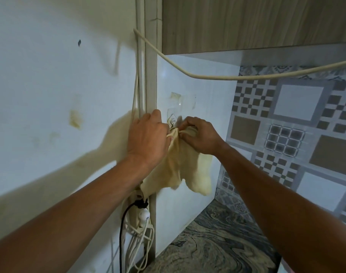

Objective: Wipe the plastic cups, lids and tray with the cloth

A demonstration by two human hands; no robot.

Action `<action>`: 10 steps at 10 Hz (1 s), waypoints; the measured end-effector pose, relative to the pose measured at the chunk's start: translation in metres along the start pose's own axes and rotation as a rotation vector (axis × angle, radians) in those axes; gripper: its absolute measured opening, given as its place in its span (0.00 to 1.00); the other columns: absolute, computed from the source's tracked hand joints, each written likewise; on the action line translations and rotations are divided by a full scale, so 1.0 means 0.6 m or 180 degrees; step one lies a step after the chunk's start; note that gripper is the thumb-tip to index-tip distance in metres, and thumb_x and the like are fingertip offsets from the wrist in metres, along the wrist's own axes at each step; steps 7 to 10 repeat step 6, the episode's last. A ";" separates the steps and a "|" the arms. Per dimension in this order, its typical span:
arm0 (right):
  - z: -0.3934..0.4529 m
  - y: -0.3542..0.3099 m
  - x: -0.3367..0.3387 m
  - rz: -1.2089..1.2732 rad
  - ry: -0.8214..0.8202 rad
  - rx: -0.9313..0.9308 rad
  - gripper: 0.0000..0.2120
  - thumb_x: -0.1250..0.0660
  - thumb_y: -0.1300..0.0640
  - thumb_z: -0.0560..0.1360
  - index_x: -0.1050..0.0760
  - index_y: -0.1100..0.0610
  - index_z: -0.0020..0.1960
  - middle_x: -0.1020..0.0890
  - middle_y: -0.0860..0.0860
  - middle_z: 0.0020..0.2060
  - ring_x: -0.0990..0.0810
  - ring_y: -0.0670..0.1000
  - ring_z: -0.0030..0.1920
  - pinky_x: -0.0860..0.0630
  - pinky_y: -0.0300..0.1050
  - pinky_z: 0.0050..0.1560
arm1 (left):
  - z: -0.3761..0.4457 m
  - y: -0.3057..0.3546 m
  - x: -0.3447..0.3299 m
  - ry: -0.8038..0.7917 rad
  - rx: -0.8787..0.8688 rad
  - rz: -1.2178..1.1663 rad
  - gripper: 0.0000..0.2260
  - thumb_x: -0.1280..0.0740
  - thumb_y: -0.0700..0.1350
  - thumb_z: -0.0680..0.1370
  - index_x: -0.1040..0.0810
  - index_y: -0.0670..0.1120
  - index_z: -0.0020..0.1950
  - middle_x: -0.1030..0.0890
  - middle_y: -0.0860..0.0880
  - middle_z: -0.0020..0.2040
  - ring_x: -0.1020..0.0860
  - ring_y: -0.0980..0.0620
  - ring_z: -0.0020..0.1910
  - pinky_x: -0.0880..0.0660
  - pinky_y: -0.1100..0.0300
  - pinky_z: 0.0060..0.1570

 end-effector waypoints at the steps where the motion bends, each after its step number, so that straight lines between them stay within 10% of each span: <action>1: -0.014 0.006 -0.024 0.0036 0.0248 -0.0072 0.06 0.26 0.54 0.77 0.16 0.52 0.53 0.19 0.52 0.53 0.21 0.50 0.52 0.25 0.47 0.55 | -0.012 0.010 -0.007 0.0189 0.0014 0.0189 0.08 0.28 0.54 0.78 0.12 0.54 0.53 0.24 0.51 0.55 0.28 0.45 0.58 0.36 0.49 0.55; 4: -0.069 -0.028 -0.059 0.2314 0.0368 -0.1380 0.07 0.33 0.61 0.84 0.17 0.61 0.55 0.14 0.60 0.51 0.14 0.58 0.54 0.16 0.48 0.54 | -0.059 0.036 -0.029 -0.0298 0.1243 -0.2215 0.17 0.27 0.50 0.77 0.19 0.53 0.66 0.15 0.58 0.45 0.17 0.57 0.46 0.22 0.62 0.46; 10: -0.129 0.004 -0.037 0.1395 0.0663 -0.1302 0.03 0.28 0.54 0.82 0.17 0.52 0.55 0.14 0.46 0.48 0.15 0.46 0.52 0.20 0.36 0.52 | -0.122 0.039 -0.024 0.0075 0.1142 -0.2333 0.17 0.24 0.53 0.75 0.21 0.58 0.62 0.19 0.58 0.47 0.19 0.58 0.37 0.17 0.51 0.40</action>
Point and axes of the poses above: each hand's wrist, its own z-axis towards the middle knuckle, its own x-axis out of the back of the hand, y = z × x, the point moved 1 cm from there along z, towards the middle knuckle
